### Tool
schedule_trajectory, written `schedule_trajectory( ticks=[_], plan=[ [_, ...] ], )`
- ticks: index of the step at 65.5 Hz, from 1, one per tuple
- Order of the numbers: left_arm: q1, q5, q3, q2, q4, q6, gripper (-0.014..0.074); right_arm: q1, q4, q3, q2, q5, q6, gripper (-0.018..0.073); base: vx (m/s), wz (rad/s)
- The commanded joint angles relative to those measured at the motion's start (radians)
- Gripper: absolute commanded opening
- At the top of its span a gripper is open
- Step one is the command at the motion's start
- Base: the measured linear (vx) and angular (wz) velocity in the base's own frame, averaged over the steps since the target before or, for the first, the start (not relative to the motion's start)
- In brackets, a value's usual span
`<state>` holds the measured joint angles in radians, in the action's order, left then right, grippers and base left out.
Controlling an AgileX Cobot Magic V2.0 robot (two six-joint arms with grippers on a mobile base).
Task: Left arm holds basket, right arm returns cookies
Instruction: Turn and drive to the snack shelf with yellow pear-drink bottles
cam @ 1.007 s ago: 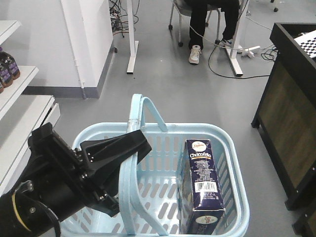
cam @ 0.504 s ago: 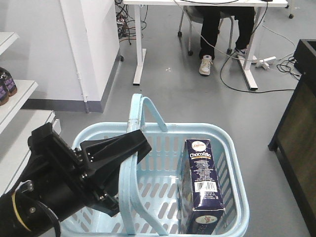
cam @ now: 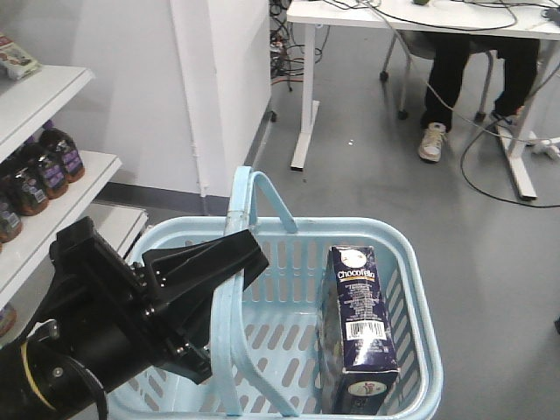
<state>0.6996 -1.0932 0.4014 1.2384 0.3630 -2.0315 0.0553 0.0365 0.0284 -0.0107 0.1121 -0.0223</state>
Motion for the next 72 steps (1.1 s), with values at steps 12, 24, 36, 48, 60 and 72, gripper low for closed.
schedule_trajectory(
  ticks=[12, 24, 36, 48, 60, 72],
  plan=[
    [0.007, -0.122, 0.029, -0.029, -0.042, 0.001, 0.0000, 0.004, -0.001, 0.017, -0.013, -0.072, 0.007, -0.0006, 0.21, 0.49],
    [0.007, -0.122, 0.029, -0.029, -0.042, 0.001, 0.0000, 0.004, -0.001, 0.017, -0.013, -0.072, 0.007, -0.0006, 0.18, 0.59],
    [0.007, -0.122, 0.029, -0.029, -0.042, 0.001, 0.0000, 0.004, -0.001, 0.017, -0.013, -0.072, 0.007, -0.0006, 0.15, 0.60],
    [0.007, -0.122, 0.029, -0.029, -0.042, 0.001, 0.0000, 0.004, -0.001, 0.017, -0.013, -0.072, 0.007, -0.0006, 0.14, 0.56],
    [0.007, -0.122, 0.029, -0.029, -0.042, 0.001, 0.0000, 0.004, -0.001, 0.017, -0.013, -0.072, 0.007, -0.0006, 0.15, 0.56],
    [0.007, -0.122, 0.029, -0.029, -0.042, 0.001, 0.0000, 0.004, -0.001, 0.017, -0.013, -0.072, 0.007, -0.0006, 0.15, 0.58]
  ],
)
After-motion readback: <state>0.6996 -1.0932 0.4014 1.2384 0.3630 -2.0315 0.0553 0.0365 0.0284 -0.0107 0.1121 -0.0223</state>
